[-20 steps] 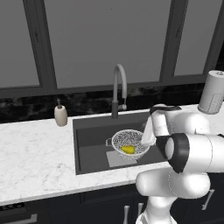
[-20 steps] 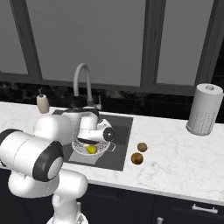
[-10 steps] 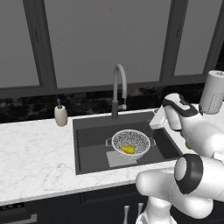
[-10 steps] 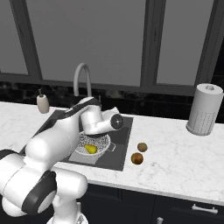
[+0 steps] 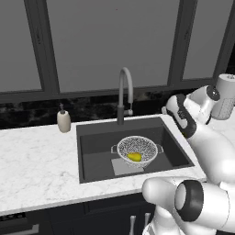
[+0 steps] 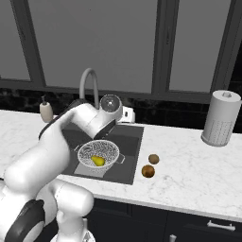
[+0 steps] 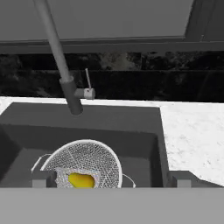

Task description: Put the colander in the sink, put the pear, pear, kiwi in the colander, and turn on the sink faucet and pour water over the colander.

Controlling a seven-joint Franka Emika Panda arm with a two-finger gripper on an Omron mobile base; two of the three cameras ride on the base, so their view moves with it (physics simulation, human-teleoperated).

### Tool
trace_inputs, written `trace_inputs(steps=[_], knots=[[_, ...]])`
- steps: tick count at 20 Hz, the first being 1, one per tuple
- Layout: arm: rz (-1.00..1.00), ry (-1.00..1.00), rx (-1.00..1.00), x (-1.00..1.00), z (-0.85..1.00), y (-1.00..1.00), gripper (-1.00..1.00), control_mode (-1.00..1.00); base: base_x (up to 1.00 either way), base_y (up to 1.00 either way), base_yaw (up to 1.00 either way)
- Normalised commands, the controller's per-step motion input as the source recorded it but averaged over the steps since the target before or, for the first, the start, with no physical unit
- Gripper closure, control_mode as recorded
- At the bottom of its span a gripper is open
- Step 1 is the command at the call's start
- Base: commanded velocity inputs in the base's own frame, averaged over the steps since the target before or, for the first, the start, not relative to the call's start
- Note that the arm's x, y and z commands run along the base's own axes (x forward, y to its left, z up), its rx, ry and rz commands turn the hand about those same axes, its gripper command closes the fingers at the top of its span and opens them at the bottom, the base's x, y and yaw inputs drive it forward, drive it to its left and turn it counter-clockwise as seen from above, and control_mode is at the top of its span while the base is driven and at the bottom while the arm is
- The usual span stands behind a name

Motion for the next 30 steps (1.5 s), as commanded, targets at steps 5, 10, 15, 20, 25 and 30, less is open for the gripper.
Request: trace_inputs(steps=[5, 10, 15, 20, 25, 30], knots=[[-0.72, 0.44, 0.19, -0.34, 0.28, -0.21, -1.00, -1.00, 0.00, 0.00, 0.00], [-0.61, 0.47, 0.18, -0.49, 0.02, -0.50, -1.00, -1.00, 0.00, 0.00, 0.00], [-0.44, 0.51, 0.11, -0.56, 0.00, -0.59, -1.00, -1.00, 0.00, 0.00, 0.00], [-0.12, 0.06, 0.14, -0.77, -0.33, -0.44, -1.00, -1.00, 0.00, 0.00, 0.00], [0.05, 0.00, 0.06, -0.56, -0.58, -0.07, -1.00, -1.00, 0.00, 0.00, 0.00], [0.10, -0.01, 0.01, -0.08, -0.39, -0.01, -1.00, -1.00, 0.00, 0.00, 0.00]])
